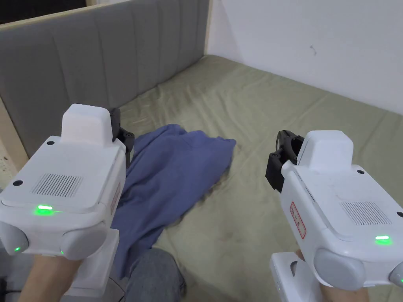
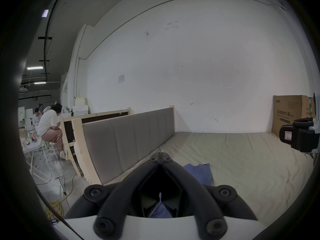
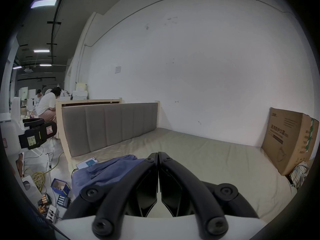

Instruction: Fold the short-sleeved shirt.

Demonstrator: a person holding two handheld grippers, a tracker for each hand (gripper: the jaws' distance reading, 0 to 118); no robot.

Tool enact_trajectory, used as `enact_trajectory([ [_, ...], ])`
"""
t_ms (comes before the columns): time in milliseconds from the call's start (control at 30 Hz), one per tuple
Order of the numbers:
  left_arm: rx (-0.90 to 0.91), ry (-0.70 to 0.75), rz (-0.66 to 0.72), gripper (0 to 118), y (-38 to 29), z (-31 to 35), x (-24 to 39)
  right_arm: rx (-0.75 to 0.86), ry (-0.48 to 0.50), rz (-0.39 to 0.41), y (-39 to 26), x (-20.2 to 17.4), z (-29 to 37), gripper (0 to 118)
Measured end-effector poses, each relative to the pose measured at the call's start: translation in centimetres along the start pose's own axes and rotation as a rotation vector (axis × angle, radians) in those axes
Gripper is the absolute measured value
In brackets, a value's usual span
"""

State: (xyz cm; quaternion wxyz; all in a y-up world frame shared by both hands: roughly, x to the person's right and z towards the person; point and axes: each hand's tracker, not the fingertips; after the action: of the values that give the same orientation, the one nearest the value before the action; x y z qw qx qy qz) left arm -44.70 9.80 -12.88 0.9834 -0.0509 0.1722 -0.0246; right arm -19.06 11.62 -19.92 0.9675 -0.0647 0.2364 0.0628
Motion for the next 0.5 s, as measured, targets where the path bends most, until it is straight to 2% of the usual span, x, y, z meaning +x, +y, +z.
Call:
enact_trajectory([
  [333, -0.036, 0.003, 0.015, 0, -1.0, -1.2, -0.7, -0.007, 0.031, -0.009, -0.1, -1.4, -0.8, 0],
  [400, -0.071, -0.016, 0.011, 11, -0.9, -2.5, -0.6, -0.009, 0.033, -0.02, -0.1, -1.4, -0.8, 0],
  [433, -0.099, -0.026, 0.009, 27, -0.9, -3.4, -0.6, -0.009, 0.034, -0.022, -0.1, -1.3, -0.9, 0],
  [500, -0.166, -0.075, 0.018, 74, -0.9, -6.0, -0.4, -0.002, 0.032, -0.028, -0.2, -1.2, -0.9, 0],
])
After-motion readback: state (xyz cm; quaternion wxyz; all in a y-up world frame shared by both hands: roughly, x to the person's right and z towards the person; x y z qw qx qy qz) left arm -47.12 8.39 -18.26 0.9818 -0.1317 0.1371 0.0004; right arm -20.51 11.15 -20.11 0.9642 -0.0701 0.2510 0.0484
